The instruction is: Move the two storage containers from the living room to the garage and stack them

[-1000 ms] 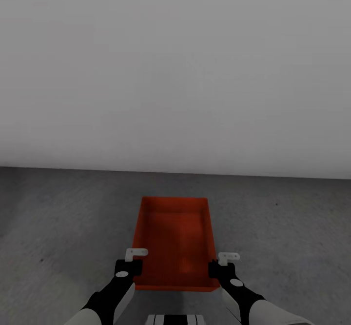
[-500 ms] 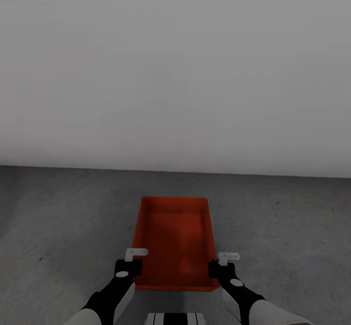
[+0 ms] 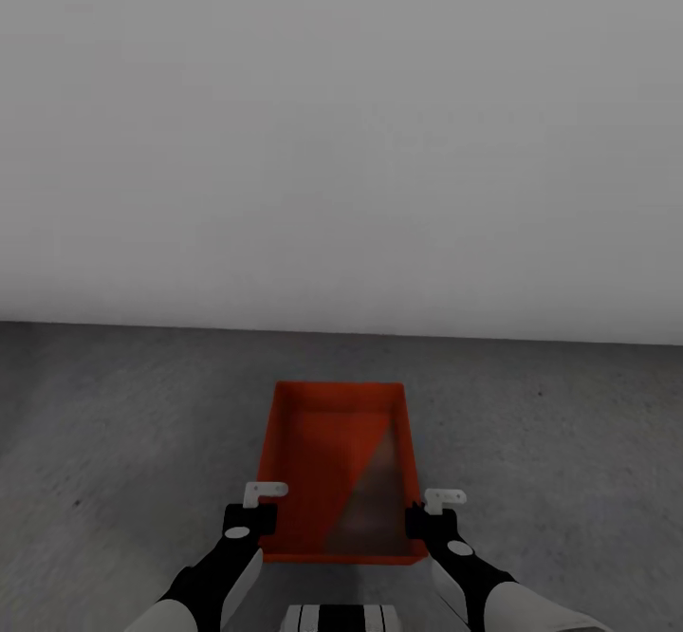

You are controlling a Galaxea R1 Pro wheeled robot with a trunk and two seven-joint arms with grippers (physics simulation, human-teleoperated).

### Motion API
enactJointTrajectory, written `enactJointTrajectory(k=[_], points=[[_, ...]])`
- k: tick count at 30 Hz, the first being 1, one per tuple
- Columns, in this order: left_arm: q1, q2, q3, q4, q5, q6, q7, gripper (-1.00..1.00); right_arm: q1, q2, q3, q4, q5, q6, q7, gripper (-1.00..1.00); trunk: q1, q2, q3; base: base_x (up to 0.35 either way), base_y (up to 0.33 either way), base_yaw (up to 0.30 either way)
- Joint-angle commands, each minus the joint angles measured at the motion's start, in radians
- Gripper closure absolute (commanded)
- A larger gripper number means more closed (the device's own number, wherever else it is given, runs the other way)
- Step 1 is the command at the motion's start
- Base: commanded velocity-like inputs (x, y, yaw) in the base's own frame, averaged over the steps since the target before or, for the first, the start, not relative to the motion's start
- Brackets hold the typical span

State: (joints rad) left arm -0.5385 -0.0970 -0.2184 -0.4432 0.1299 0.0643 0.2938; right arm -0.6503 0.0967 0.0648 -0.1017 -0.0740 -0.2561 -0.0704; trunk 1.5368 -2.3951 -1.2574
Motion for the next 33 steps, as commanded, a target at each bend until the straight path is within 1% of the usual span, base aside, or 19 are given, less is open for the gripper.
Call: enactJointTrajectory(k=[1,26,27,28,33], points=[[0.000,0.002,0.016,0.003,0.103,0.009,0.016,1.00,0.001,-0.008,-0.011,0.002,-0.001,-0.003,0.003,1.00,0.006,0.000,-0.001,0.000,0.000,0.000],[0.000,0.002,0.014,0.002,0.103,0.007,0.014,1.00,0.001,-0.010,-0.011,0.002,0.000,-0.003,0.007,1.00,0.006,0.000,-0.001,0.000,0.000,0.000],[0.000,0.002,0.012,0.002,0.103,0.006,0.014,1.00,0.001,-0.010,-0.011,0.002,0.000,-0.003,0.007,-1.00,0.006,0.000,-0.001,0.000,0.000,0.000],[0.000,0.002,0.011,0.007,0.103,0.007,0.014,-1.00,0.001,-0.009,-0.011,0.002,0.001,-0.003,0.007,-1.00,0.006,0.000,-0.001,0.000,0.000,0.000],[0.000,0.002,0.011,0.007,0.103,0.007,0.012,-1.00,0.001,-0.008,-0.011,0.002,0.000,-0.003,0.005,-1.00,0.006,0.000,-0.001,0.000,0.000,0.000]])
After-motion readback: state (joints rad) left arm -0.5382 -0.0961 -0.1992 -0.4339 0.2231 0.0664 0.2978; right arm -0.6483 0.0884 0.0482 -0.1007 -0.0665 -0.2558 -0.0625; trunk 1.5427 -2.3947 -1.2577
